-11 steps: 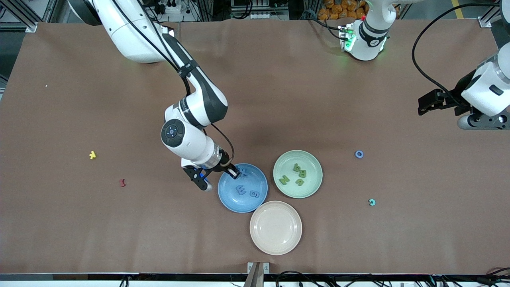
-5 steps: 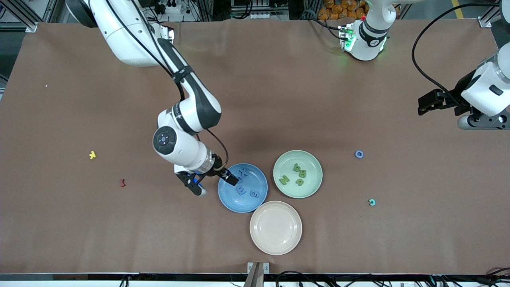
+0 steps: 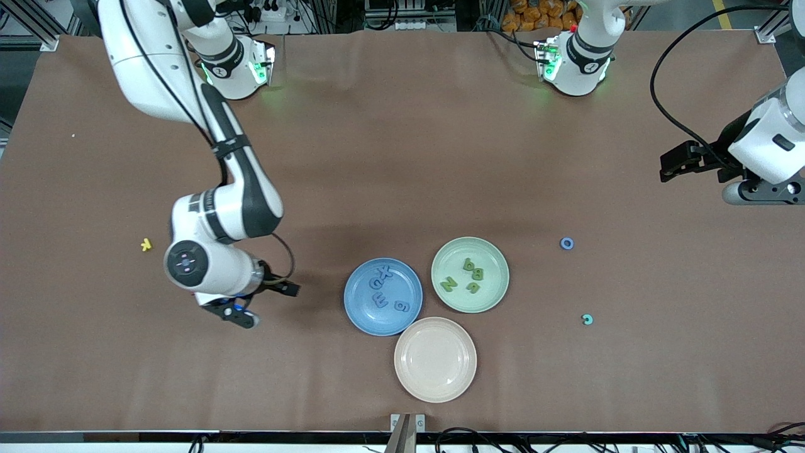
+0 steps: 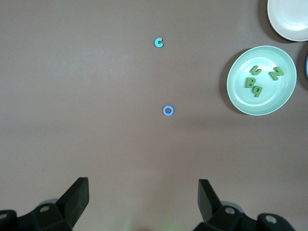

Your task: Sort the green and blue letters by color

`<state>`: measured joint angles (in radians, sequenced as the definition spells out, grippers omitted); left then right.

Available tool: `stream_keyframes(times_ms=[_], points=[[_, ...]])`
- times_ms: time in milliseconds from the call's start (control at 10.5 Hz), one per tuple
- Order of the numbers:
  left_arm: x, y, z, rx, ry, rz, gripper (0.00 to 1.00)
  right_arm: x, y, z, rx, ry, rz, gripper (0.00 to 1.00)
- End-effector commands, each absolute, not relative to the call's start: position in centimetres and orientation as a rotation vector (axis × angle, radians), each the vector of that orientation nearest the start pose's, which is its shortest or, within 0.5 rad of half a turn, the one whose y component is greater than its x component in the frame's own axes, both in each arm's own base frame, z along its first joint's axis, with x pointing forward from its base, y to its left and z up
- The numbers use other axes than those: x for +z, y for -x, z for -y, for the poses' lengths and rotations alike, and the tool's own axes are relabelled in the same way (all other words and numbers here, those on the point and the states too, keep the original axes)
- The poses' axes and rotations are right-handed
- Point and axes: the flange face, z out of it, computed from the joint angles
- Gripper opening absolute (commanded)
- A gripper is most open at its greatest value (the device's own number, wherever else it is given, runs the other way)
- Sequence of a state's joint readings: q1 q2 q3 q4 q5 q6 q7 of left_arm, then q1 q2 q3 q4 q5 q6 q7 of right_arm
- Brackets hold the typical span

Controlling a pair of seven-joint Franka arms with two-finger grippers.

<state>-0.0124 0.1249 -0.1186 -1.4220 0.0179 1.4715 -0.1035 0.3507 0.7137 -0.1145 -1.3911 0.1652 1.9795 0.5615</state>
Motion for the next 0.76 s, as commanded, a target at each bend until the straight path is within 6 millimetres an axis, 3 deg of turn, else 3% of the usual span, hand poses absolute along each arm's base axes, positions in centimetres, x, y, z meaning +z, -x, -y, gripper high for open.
stream_keyframes(times_ms=[0,380,665], points=[[61.7,-57.9,7.0,0.094,3.132,-0.029,1.0,28.6,-67.8,-13.0,0.251,3.173,-0.425,1.0],[61.7,-57.9,7.0,0.096,3.132,-0.029,1.0,27.3,-64.4,-10.4,0.193,3.216,-0.325,1.0],[61.7,-57.8,7.1,0.096,3.132,-0.034,1.0,28.9,-61.6,-7.7,0.136,3.235,-0.272,1.0]])
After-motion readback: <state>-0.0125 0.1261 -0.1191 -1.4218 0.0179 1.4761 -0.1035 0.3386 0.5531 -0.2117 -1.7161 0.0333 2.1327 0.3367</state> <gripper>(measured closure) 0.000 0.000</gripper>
